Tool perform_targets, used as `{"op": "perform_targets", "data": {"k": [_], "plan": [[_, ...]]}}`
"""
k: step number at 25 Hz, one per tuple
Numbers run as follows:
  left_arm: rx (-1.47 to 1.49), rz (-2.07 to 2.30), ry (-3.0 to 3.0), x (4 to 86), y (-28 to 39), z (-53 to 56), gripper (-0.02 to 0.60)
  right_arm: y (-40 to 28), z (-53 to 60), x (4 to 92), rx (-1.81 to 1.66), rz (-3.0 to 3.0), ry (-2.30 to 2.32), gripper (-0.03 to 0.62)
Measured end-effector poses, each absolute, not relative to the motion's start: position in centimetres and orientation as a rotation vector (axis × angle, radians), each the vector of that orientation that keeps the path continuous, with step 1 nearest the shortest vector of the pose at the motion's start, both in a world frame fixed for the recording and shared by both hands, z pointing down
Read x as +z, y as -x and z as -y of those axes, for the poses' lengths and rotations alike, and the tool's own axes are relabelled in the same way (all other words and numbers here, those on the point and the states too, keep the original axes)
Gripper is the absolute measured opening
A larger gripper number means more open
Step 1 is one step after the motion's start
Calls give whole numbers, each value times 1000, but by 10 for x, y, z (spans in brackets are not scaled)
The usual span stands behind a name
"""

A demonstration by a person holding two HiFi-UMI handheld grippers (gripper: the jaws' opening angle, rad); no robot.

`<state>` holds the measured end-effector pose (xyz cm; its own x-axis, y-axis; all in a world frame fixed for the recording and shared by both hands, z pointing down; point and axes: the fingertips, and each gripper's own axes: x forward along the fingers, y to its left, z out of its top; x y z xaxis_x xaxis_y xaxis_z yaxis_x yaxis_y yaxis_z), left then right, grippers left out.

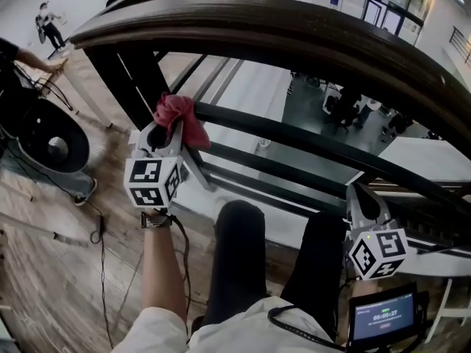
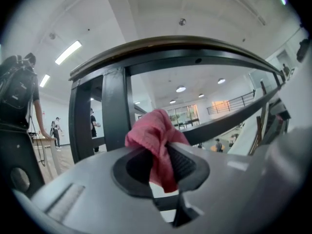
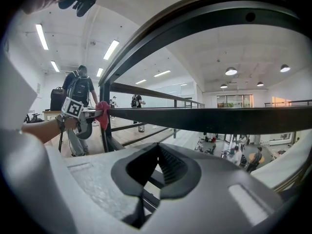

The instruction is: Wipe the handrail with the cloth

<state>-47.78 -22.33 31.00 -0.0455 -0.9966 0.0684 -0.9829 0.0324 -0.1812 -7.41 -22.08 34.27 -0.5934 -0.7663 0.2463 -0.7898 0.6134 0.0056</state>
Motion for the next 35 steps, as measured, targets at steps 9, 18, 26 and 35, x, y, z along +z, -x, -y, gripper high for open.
{"op": "perform_targets", "data": {"k": [9,18,26,35], "plan": [[-179,-2161,2202,312,439,225,77,51,227,346,182,2616,-1326,3],[-178,-2150,2164,312,408,225,77,39,223,351,181,2616,-1298,3],[-207,-2086,2219,316,362,230,77,21,221,357,187,2635,-1287,3],[-191,-2094,2254,314,314,231,77,-27,218,350,168,2617,-1368,3]]}}
